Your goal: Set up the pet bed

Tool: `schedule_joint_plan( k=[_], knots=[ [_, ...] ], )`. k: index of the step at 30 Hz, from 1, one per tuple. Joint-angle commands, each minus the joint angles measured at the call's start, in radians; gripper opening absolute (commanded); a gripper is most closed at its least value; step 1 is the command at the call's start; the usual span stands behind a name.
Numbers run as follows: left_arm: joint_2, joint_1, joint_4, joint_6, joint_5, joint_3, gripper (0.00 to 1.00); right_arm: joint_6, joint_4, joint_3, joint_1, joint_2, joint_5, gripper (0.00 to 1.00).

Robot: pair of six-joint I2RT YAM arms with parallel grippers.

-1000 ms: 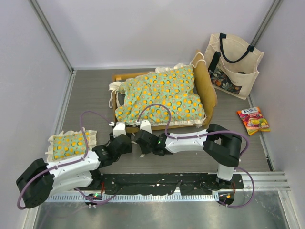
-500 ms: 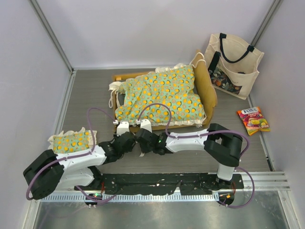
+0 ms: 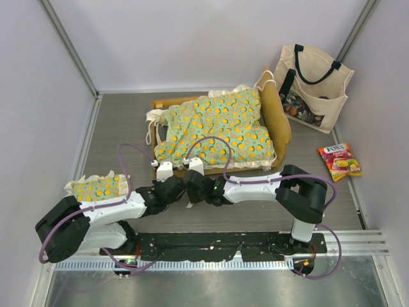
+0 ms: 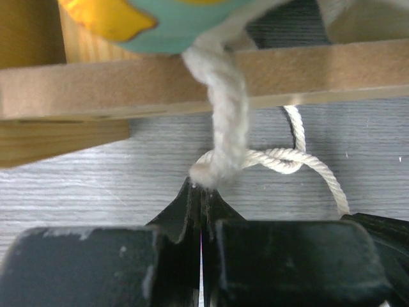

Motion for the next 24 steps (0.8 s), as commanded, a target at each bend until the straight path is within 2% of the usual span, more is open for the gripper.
schedule_joint_plan(
  k=[1, 6, 10, 14, 17, 24],
  knots=[
    [-0.048, -0.007, -0.122, -0.113, 0.030, 0.019, 0.00, -0.002, 0.006, 0.023, 0.006, -0.034, 0.004, 0.01],
    [-0.284, 0.007, -0.211, -0.182, -0.046, -0.018, 0.00, 0.006, 0.003, 0.024, -0.011, -0.049, 0.007, 0.01],
    [-0.470, 0.044, -0.352, -0.236, -0.079, -0.023, 0.00, 0.024, 0.003, 0.016, -0.032, -0.077, 0.034, 0.01],
    [-0.498, 0.089, -0.383, -0.268, -0.054, -0.021, 0.00, 0.029, 0.002, 0.012, -0.040, -0.121, 0.080, 0.01],
    [-0.525, 0.090, -0.443, -0.320, -0.123, 0.000, 0.00, 0.030, -0.023, 0.016, -0.041, -0.150, 0.120, 0.01],
    [-0.683, 0.095, -0.576, -0.297, -0.228, 0.124, 0.00, 0.053, -0.067, -0.022, -0.055, -0.175, 0.175, 0.01]
  ],
)
